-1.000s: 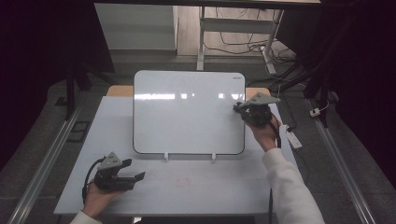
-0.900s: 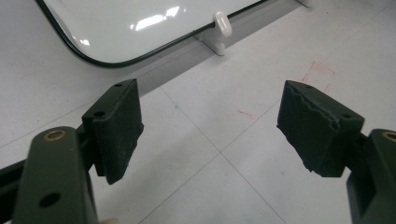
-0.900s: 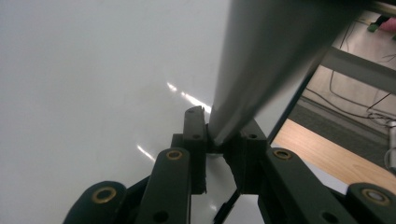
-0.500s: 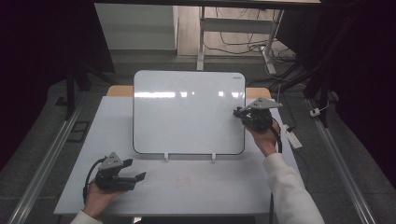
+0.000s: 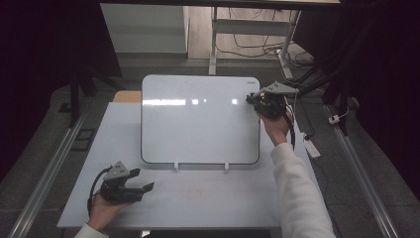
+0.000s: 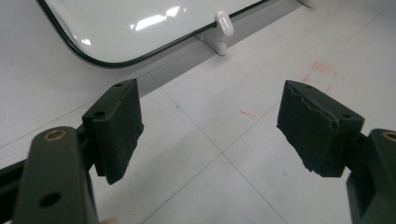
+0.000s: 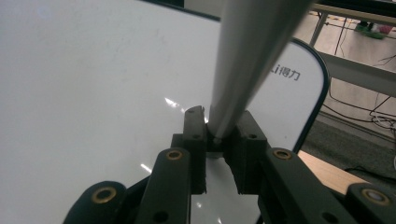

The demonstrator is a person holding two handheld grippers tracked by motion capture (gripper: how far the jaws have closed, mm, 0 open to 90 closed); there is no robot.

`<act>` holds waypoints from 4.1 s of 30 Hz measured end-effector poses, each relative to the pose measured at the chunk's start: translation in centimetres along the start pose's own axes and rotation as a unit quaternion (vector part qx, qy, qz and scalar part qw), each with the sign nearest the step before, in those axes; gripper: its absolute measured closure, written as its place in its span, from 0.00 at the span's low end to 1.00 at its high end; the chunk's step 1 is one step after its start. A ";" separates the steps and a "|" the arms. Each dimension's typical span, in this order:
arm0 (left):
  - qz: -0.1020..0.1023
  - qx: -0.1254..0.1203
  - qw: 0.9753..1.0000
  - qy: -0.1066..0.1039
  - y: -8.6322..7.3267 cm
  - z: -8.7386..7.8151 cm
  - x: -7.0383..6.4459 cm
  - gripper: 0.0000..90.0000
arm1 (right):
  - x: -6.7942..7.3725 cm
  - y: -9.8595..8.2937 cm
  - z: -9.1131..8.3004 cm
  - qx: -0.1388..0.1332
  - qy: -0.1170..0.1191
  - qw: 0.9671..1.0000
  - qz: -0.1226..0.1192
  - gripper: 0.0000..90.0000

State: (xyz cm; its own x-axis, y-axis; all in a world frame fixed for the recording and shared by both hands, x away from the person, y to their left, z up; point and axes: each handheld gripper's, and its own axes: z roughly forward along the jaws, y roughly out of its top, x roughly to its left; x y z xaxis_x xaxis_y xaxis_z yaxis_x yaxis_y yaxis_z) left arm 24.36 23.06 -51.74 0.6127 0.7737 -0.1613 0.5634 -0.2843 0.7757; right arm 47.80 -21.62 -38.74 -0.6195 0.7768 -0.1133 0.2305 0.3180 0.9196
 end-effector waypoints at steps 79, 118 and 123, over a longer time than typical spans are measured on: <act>0.174 -0.058 0.958 -0.220 12.7 7.5 -11.6 0.88 | 18.4 -11.0 -5.6 0.137 0.311 0.941 -0.001 0.86; 0.076 -0.133 0.977 -0.148 12.4 6.3 -11.7 0.55 | 19.4 -10.3 -10.2 0.014 0.005 0.998 0.061 0.90; 0.067 -0.100 0.986 -0.112 10.2 3.3 -8.5 0.44 | 16.0 -9.5 -10.9 0.020 -0.015 0.996 0.084 0.90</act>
State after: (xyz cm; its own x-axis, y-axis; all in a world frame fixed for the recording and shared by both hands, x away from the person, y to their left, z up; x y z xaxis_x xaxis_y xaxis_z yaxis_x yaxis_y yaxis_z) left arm 26.72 11.70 -44.50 0.7940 0.5856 -0.1634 0.3629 -0.2408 0.9002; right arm 27.55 -18.18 -45.22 -0.5475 0.8363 0.0297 0.3600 0.2034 0.9105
